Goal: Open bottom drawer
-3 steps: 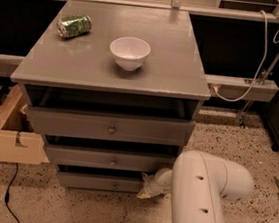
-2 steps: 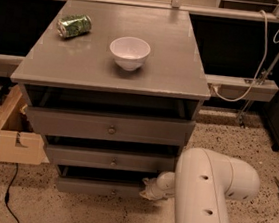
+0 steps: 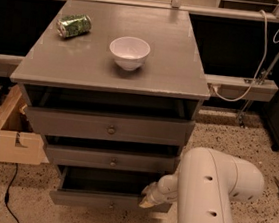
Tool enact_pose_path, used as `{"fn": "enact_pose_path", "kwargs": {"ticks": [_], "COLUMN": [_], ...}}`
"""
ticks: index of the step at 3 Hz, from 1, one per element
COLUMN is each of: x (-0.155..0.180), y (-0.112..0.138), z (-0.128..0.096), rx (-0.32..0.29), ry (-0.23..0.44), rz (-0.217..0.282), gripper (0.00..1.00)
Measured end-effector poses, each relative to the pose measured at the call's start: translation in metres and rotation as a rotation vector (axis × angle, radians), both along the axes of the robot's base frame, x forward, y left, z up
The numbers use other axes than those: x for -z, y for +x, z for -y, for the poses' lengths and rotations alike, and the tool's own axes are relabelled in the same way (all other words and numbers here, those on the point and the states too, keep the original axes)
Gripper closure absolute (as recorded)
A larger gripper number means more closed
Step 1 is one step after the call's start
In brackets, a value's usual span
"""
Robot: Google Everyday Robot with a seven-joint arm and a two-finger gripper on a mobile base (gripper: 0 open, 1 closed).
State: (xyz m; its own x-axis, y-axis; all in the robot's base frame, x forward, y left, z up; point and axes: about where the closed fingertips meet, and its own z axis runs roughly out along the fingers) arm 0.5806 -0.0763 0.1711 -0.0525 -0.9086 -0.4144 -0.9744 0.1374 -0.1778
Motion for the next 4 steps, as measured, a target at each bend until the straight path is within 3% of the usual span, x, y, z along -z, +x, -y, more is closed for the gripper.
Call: {"fn": "enact_pose_path", "kwargs": {"ticks": [4], "x": [0.0017], "y": [-0.0029], "z": [-0.0016], "rx": [-0.014], "ry": [-0.006], "rz": [-0.011], "gripper": [0.00]}}
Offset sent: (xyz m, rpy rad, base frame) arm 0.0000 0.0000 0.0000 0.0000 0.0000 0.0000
